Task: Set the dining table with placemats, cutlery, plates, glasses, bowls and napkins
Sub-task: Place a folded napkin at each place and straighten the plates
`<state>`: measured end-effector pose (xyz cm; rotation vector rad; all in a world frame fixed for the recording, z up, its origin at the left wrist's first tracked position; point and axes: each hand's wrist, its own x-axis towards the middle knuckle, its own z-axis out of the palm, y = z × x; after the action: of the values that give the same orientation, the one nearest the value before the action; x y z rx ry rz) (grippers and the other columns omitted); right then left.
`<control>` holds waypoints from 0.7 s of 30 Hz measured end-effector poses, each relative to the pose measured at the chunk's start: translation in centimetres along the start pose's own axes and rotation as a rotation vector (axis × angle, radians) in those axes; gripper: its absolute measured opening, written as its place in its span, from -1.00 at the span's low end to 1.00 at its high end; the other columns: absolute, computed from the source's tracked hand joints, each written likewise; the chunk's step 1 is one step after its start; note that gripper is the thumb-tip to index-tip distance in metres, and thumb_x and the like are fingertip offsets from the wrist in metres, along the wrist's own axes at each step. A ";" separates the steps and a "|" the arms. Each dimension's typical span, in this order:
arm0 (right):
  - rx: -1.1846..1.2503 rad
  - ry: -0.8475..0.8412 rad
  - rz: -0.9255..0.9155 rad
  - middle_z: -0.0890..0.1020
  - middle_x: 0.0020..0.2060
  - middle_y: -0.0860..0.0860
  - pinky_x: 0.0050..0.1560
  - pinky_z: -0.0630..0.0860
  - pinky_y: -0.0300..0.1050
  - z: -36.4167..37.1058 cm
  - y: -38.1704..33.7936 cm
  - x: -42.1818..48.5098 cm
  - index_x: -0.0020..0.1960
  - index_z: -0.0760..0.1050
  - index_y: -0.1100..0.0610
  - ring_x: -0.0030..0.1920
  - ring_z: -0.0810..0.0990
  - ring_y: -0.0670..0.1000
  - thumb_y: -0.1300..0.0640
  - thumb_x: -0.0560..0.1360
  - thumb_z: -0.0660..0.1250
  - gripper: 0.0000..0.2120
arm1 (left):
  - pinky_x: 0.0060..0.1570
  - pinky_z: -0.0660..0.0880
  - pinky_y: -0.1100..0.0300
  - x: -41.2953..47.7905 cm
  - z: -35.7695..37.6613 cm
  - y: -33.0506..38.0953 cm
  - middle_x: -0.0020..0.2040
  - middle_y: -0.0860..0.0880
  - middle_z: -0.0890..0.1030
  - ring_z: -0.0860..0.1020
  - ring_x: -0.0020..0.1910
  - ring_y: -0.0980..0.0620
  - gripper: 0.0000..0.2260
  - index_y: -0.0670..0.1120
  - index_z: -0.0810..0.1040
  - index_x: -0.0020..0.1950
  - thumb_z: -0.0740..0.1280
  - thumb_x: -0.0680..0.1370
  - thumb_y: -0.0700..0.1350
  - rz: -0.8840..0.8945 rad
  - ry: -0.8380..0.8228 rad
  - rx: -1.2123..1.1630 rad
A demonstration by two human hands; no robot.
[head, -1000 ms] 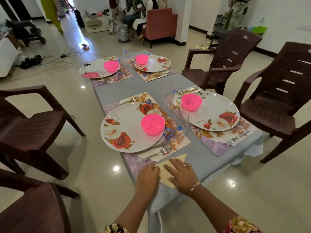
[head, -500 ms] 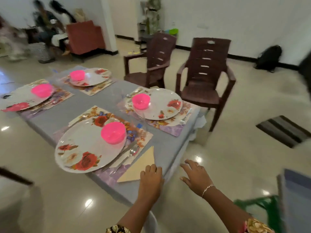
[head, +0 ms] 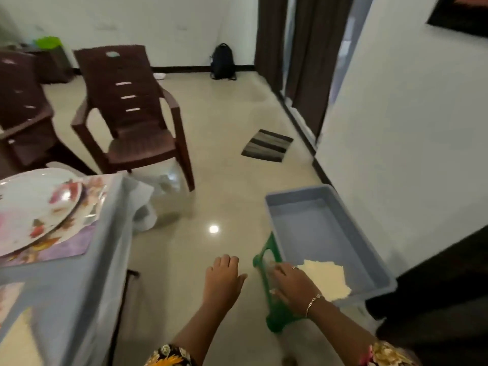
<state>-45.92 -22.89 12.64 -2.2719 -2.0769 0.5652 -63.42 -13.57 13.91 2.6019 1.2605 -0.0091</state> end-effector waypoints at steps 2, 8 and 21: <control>-0.029 -0.039 0.066 0.45 0.21 0.13 0.16 0.43 0.00 -0.4 4.2 -0.6 0.30 0.38 0.16 0.15 0.48 0.17 0.02 0.50 0.20 -0.59 | 0.07 0.33 0.22 2.6 1.1 3.1 0.25 0.02 0.40 0.38 0.21 0.03 -0.62 -0.02 0.31 0.35 0.10 0.61 0.13 0.017 0.005 -0.012; 0.117 -0.143 0.314 0.42 0.25 0.04 0.21 0.34 -0.12 0.4 14.8 -1.9 0.30 0.36 0.07 0.25 0.41 0.08 0.05 0.56 0.16 -0.67 | 0.13 0.36 0.17 8.0 3.9 10.0 0.31 -0.01 0.38 0.36 0.26 -0.01 -0.60 -0.04 0.27 0.39 0.11 0.61 0.11 0.071 -0.170 0.006; 0.575 -0.251 0.945 0.49 0.25 0.12 0.14 0.39 -0.19 9.3 28.5 3.2 0.26 0.43 0.20 0.23 0.47 0.09 0.24 0.55 0.20 -0.71 | 0.14 0.35 0.17 18.9 13.6 14.8 0.28 -0.05 0.41 0.38 0.27 -0.04 -0.63 -0.10 0.36 0.32 0.21 0.57 0.04 0.135 -0.515 -0.069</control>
<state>-20.90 -25.38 -3.94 -2.7103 -0.5704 1.2904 -38.75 -10.86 1.84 2.3952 0.8822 -0.5607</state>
